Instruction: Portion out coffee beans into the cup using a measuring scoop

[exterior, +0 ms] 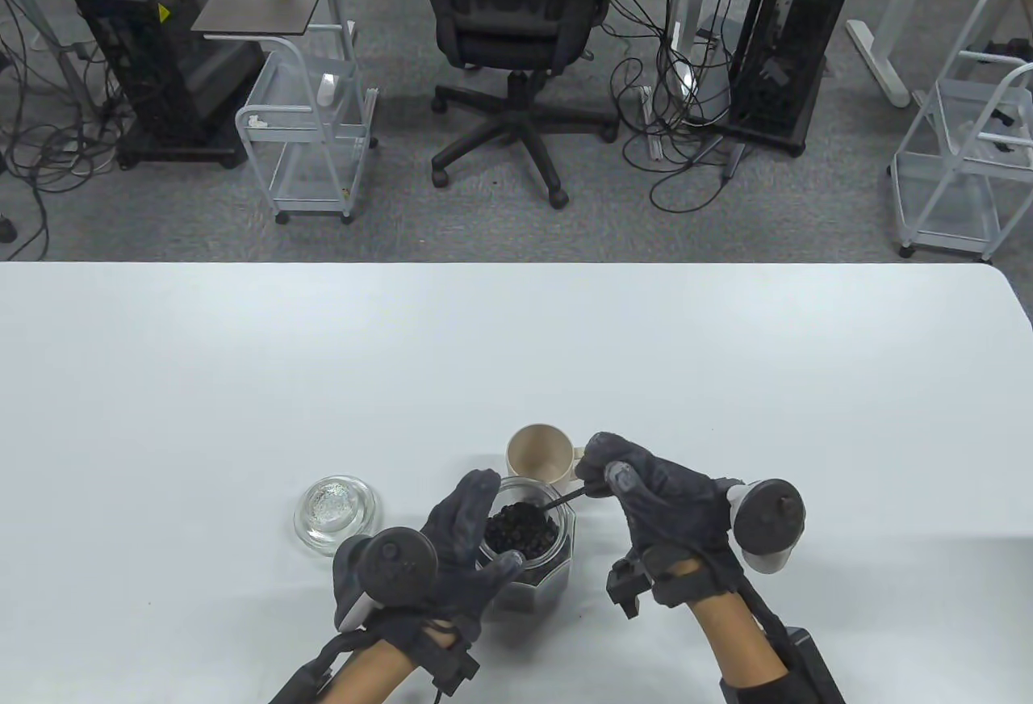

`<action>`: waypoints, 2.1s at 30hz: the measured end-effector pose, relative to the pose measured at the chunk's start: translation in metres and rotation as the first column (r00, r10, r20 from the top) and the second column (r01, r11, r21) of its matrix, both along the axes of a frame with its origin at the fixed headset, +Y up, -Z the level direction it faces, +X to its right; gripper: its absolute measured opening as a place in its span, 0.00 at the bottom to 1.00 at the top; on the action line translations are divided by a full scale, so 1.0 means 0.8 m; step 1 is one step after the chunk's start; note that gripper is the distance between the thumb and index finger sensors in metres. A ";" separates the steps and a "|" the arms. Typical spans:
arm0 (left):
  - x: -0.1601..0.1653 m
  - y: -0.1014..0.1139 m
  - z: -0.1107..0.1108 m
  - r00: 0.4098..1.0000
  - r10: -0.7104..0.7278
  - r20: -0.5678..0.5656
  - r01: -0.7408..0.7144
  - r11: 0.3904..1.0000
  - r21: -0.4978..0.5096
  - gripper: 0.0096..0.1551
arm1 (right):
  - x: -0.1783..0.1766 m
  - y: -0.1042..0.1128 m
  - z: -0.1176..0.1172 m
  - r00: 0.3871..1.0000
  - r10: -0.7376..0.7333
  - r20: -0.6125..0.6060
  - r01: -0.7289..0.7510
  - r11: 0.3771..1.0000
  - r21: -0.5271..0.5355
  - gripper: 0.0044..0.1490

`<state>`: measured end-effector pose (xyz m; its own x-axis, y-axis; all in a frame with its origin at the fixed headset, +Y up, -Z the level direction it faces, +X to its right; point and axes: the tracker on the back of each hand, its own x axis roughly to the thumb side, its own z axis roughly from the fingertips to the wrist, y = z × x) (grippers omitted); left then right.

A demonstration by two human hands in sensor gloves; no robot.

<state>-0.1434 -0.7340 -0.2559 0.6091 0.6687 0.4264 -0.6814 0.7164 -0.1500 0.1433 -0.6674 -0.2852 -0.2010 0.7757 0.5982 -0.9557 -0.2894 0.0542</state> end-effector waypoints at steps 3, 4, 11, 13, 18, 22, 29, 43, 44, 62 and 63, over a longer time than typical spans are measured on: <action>0.000 0.000 0.000 1.000 0.003 0.001 -0.003 1.000 -0.002 0.59 | -0.011 -0.004 0.001 0.996 0.086 -0.001 -0.086 0.996 0.004 0.29; 0.000 0.000 0.000 1.000 0.004 0.001 -0.004 1.000 -0.003 0.59 | -0.014 -0.005 0.002 0.991 0.133 0.003 -0.133 0.991 0.016 0.29; -0.001 0.000 -0.001 1.000 0.002 0.005 -0.002 1.000 -0.008 0.59 | -0.030 -0.010 0.002 0.972 0.223 -0.073 -0.226 0.973 -0.037 0.25; -0.001 -0.001 -0.001 1.000 0.003 0.006 -0.003 1.000 -0.007 0.59 | -0.033 -0.010 0.001 0.974 0.207 -0.089 -0.213 0.975 -0.063 0.25; -0.001 -0.001 -0.001 1.000 0.002 0.004 -0.002 1.000 -0.004 0.59 | -0.029 -0.018 -0.003 0.990 0.107 -0.088 -0.123 0.969 -0.212 0.25; -0.002 -0.001 -0.001 1.000 0.005 0.007 -0.005 1.000 -0.006 0.59 | -0.021 -0.034 -0.011 0.999 -0.002 -0.050 -0.016 0.933 -0.358 0.24; -0.002 -0.001 -0.001 1.000 -0.001 0.009 0.001 1.000 -0.009 0.59 | 0.000 -0.062 -0.016 0.980 -0.155 0.122 0.197 0.794 -0.576 0.24; -0.002 -0.001 -0.002 1.000 0.006 0.008 -0.006 1.000 -0.004 0.59 | 0.046 -0.110 -0.029 0.843 -0.435 0.317 0.512 0.465 -0.723 0.25; -0.002 -0.002 -0.001 1.000 0.006 0.008 -0.006 1.000 -0.005 0.59 | 0.048 -0.111 -0.030 0.838 -0.441 0.322 0.518 0.456 -0.724 0.25; -0.003 -0.002 -0.001 1.000 0.004 0.009 -0.004 1.000 -0.007 0.59 | 0.075 -0.093 -0.023 0.701 -0.563 0.438 0.696 0.406 -0.592 0.25; -0.003 -0.002 -0.001 1.000 0.005 0.009 -0.005 1.000 -0.007 0.59 | 0.077 -0.093 -0.022 0.696 -0.559 0.450 0.704 0.409 -0.581 0.25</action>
<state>-0.1457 -0.7359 -0.2569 0.6017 0.6750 0.4269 -0.6839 0.7116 -0.1611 0.2050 -0.7419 -0.3030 0.4906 0.8609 -0.1351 -0.8613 0.4554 -0.2255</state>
